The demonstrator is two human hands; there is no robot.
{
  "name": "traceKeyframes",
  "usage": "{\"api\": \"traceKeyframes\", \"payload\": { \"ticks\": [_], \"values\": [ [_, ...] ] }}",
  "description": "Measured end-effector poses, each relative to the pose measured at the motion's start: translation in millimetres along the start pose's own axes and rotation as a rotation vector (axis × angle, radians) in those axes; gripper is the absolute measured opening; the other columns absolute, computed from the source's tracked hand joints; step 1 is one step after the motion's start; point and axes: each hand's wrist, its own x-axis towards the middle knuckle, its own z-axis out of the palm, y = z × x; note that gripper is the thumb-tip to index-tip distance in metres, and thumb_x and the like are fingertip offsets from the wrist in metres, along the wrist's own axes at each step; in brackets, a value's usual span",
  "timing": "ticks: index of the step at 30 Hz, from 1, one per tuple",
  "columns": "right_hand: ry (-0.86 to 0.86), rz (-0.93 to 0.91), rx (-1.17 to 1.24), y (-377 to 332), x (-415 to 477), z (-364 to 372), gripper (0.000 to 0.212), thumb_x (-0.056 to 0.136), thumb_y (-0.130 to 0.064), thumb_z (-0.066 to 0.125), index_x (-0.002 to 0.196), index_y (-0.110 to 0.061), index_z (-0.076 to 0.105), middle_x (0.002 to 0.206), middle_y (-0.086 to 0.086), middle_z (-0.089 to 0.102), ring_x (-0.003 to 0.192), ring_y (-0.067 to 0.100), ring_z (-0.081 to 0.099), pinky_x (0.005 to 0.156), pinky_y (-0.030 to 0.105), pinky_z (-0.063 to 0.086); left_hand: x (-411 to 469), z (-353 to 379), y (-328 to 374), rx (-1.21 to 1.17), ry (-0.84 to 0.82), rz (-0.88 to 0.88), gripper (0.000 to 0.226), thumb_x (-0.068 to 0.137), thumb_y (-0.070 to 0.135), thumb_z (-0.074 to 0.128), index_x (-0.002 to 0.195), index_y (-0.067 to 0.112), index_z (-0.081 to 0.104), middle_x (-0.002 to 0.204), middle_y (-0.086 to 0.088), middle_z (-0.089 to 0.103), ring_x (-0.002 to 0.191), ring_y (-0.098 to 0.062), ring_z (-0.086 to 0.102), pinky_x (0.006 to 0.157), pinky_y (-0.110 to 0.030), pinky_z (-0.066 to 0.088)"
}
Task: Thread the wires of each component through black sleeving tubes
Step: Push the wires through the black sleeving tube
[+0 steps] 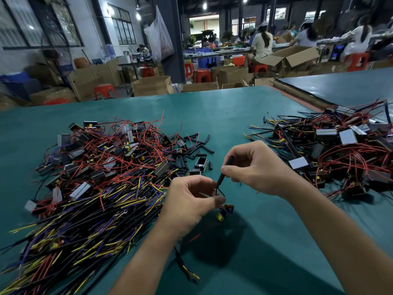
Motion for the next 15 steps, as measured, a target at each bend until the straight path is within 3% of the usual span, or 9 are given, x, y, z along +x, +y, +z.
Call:
{"api": "traceKeyframes", "payload": {
  "ticks": [4,7,10,15],
  "values": [
    [-0.01,0.007,-0.015,0.2,-0.5,0.8,0.015,0.082,-0.007,0.07,0.067,-0.01,0.067,0.05,-0.004,0.056,0.047,0.011,0.048,0.041,0.017,0.035,0.1,0.9,-0.7,0.152,0.03,-0.016,0.021,0.061,0.016,0.092,0.072,0.023,0.075,0.062,0.004,0.065,0.054,-0.01,0.05,0.053,-0.022,0.044],
    [-0.039,-0.006,-0.02,1.1,-0.8,2.7,0.016,0.081,-0.005,0.07,0.066,-0.011,0.066,0.048,-0.006,0.053,0.046,0.008,0.044,0.041,0.017,0.033,-0.9,2.3,-1.5,0.165,-0.05,-0.055,0.023,0.061,0.025,0.092,0.075,0.018,0.075,0.058,0.001,0.06,0.051,-0.012,0.046,0.051,-0.023,0.036],
    [-0.065,-0.014,-0.048,2.0,-1.1,5.6,0.015,0.078,-0.006,0.07,0.065,-0.012,0.066,0.049,-0.007,0.052,0.047,0.007,0.042,0.046,0.02,0.034,-4.1,7.3,-2.3,0.135,-0.118,-0.084,0.02,0.065,0.022,0.09,0.071,0.014,0.072,0.05,0.005,0.058,0.042,-0.008,0.046,0.046,-0.015,0.034],
    [-0.183,0.006,-0.006,3.8,-0.9,10.2,0.012,0.08,-0.008,0.072,0.07,-0.011,0.067,0.055,-0.001,0.061,0.052,0.01,0.051,0.05,0.024,0.04,-1.7,8.0,-9.5,0.157,-0.135,-0.057,0.02,0.076,0.011,0.08,0.062,0.018,0.067,0.052,0.008,0.057,0.045,-0.008,0.043,0.048,-0.019,0.034]
  ]
}}
